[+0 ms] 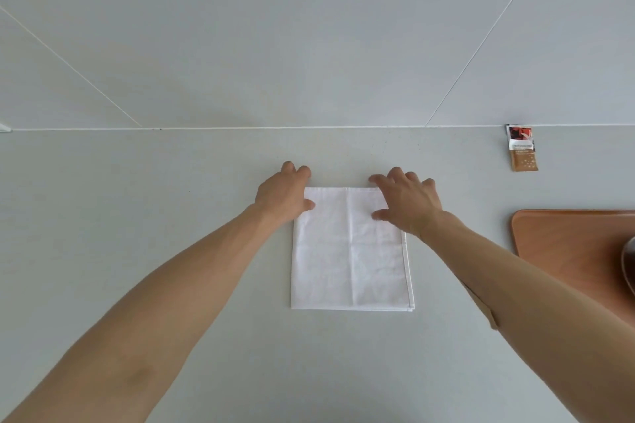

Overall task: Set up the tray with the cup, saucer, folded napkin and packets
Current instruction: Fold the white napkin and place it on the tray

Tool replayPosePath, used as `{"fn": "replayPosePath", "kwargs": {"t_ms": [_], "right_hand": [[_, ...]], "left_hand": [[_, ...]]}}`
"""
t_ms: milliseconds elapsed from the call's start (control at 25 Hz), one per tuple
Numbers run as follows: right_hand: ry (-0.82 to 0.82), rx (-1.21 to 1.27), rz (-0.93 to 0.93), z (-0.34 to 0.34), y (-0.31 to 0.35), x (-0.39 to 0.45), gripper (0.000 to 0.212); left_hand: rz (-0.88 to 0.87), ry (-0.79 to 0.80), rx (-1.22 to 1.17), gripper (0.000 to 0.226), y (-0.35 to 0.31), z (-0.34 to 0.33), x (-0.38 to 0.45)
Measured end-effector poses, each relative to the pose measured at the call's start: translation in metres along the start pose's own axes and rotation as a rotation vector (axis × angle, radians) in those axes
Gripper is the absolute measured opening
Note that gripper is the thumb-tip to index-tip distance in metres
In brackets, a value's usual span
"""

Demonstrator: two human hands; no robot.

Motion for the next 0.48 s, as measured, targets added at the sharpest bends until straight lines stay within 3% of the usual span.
{"fn": "replayPosePath", "kwargs": {"t_ms": [320, 480], "right_hand": [[0.154, 0.071, -0.027, -0.003, -0.001, 0.019, 0.06], [0.113, 0.07, -0.038, -0.002, -0.005, 0.02, 0.059]], "left_hand": [[0.105, 0.12, -0.129, 0.03, 0.001, -0.009, 0.016], [0.005, 0.04, -0.18, 0.02, -0.006, -0.002, 0.005]]}}
Point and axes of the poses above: each hand's wrist, its own x-axis towards the middle knuckle, its own z-axis out of the back of the hand, y = z × x, the point moved 10 cm from there along x, towards the middle knuckle, and after that the axes turned 5 degrees about -z, right-handed, at the moved point
